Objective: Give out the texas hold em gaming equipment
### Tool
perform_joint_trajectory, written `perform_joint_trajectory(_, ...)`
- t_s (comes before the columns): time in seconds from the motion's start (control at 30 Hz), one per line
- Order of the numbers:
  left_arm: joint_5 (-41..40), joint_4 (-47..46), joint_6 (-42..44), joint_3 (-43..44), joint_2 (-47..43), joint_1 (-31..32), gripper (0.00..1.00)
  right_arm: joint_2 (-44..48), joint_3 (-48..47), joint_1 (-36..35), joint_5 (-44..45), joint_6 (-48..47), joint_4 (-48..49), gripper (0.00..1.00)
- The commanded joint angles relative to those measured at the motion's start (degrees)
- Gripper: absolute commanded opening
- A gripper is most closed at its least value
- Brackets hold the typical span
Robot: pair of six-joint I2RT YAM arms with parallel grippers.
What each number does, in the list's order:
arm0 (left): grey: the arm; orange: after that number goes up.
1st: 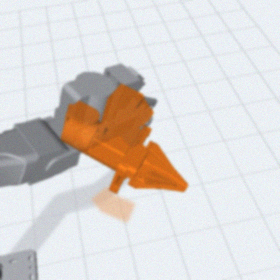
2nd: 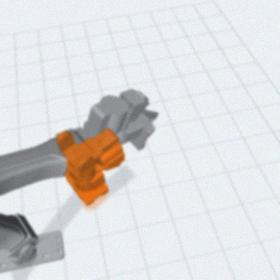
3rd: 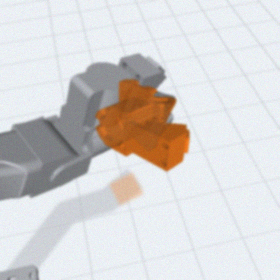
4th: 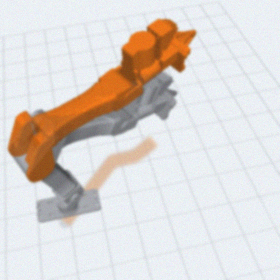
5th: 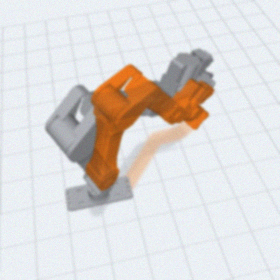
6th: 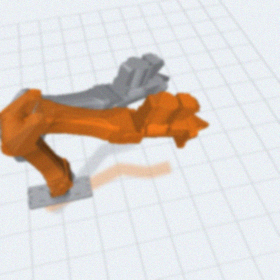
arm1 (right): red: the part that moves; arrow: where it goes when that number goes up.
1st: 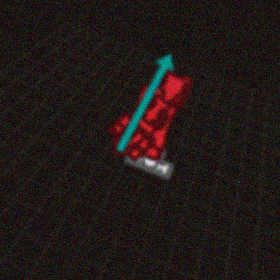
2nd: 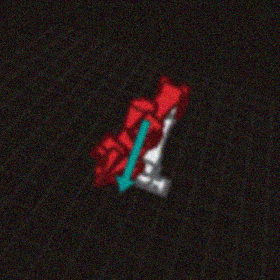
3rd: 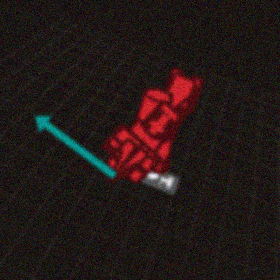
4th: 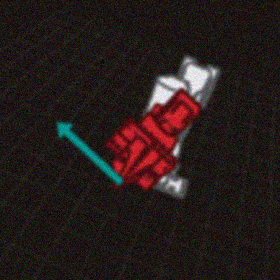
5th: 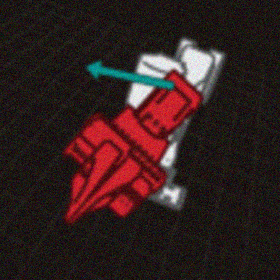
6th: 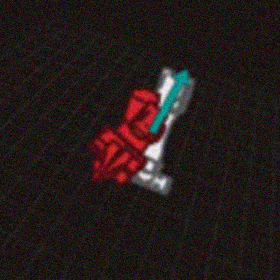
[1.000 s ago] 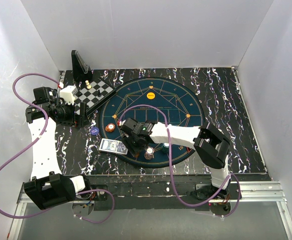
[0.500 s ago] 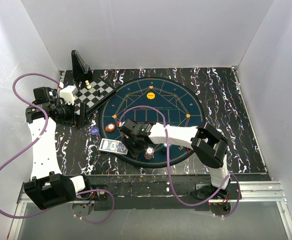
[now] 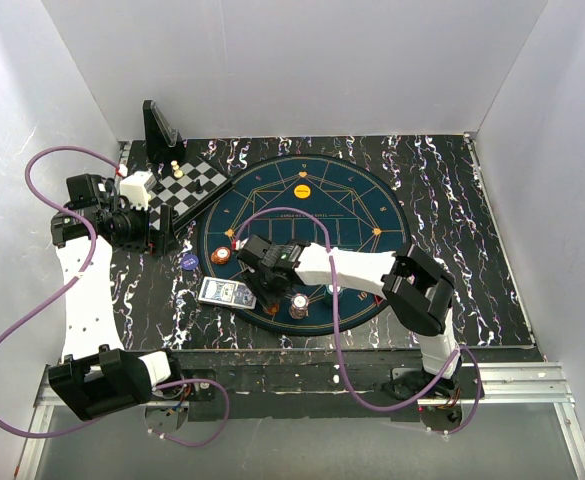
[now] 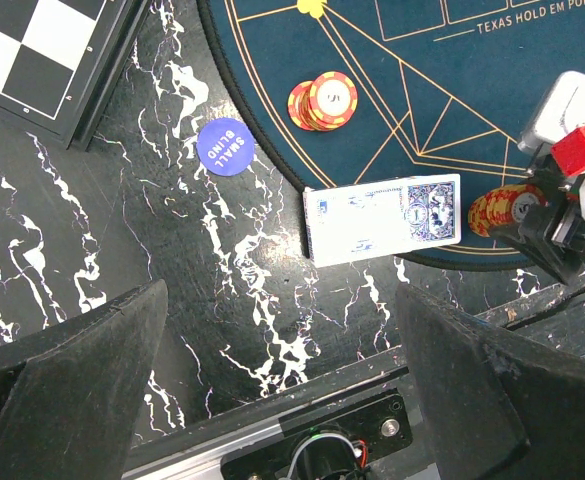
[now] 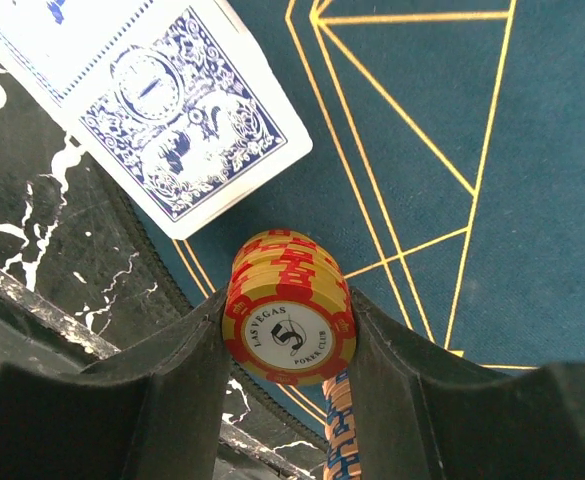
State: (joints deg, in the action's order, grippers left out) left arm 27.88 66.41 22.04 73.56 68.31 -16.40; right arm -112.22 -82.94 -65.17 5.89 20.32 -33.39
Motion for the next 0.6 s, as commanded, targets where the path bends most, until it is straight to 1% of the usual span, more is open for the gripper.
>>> perform_joint_trajectory(0.0,0.69,0.38,0.63,-0.26,-1.69,-0.3,0.98,2.01,-4.25,0.04,1.84,-1.6,-1.24,0.53)
perform_joint_trajectory(0.03,0.69,0.38,0.63,-0.26,-1.78,-0.3,0.98,2.01,-4.34,0.04,2.02,-1.68,-1.24,0.53)
perform_joint_trajectory(0.1,0.77,0.47,0.81,-0.26,-1.87,-0.38,0.98,2.18,-4.43,0.04,2.46,-1.6,-1.16,0.49)
perform_joint_trajectory(0.23,0.51,0.38,0.9,-0.35,-1.87,-0.3,0.98,3.68,-4.78,0.65,4.48,-1.68,-0.54,0.36)
perform_joint_trajectory(0.3,0.6,0.47,0.9,-0.35,-1.87,-0.3,0.98,4.2,-5.92,2.05,4.83,-1.86,-0.8,0.26)
perform_joint_trajectory(0.37,1.03,0.47,0.81,-0.35,-1.69,-0.3,0.98,4.64,-7.84,4.68,5.36,-1.95,-1.42,0.17)
perform_joint_trajectory(0.43,1.21,0.39,0.72,-0.26,-1.34,-0.3,0.98,4.91,-9.52,8.46,5.36,-2.12,-1.59,0.15)
perform_joint_trajectory(0.57,1.83,0.39,0.81,-0.61,-0.73,-0.3,0.98,1.58,-15.75,18.56,5.1,-3.35,-2.29,0.13)
